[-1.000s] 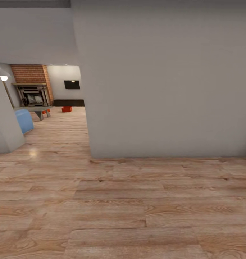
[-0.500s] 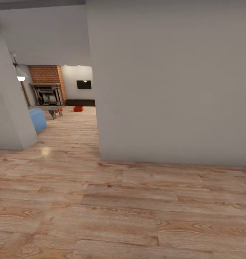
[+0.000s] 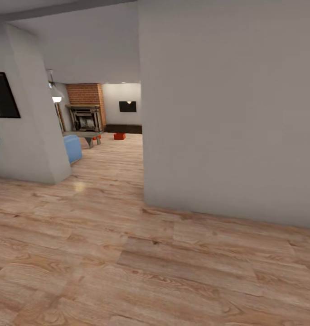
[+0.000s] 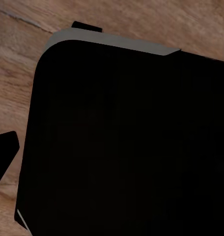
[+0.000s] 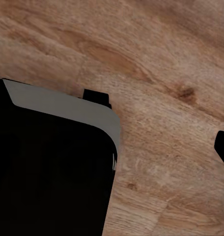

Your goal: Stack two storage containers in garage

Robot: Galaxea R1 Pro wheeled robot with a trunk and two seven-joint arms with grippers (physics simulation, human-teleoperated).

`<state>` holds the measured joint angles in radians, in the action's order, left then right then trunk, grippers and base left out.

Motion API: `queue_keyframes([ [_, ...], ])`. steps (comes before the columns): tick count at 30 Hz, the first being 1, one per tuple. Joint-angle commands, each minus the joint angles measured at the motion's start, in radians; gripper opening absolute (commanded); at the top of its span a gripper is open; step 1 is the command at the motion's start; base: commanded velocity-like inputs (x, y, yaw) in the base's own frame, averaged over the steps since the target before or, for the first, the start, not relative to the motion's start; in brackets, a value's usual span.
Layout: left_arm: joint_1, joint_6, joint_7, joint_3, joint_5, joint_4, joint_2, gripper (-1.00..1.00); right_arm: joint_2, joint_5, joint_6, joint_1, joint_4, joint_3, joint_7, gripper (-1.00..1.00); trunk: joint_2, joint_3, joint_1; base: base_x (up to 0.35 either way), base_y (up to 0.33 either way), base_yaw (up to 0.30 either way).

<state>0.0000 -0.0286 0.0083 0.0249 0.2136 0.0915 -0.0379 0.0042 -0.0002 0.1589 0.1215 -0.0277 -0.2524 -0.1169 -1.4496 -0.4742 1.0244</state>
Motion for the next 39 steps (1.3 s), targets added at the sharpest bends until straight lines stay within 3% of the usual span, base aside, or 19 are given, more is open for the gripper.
queue_keyframes([
  [1, 0.0, -0.002, 0.001, 0.002, 0.004, 0.001, 0.0, 1.0, 0.0, 0.0, 0.005, 0.001, -0.003, -0.005, -0.004, 1.0, 0.0, -0.001, 0.001, 0.324, 0.072, 0.274],
  [9, 0.0, -0.002, 0.001, 0.002, 0.004, 0.001, 0.0, 1.0, -0.002, -0.003, 0.008, 0.001, -0.003, -0.001, -0.004, 1.0, 0.0, -0.001, 0.001, 0.324, 0.072, 0.131],
  [39, 0.0, -0.005, 0.001, 0.003, 0.004, 0.001, 0.0, 1.0, -0.001, 0.002, 0.004, 0.001, -0.003, -0.007, -0.006, 1.0, 0.0, -0.001, 0.001, 0.324, 0.072, 0.002],
])
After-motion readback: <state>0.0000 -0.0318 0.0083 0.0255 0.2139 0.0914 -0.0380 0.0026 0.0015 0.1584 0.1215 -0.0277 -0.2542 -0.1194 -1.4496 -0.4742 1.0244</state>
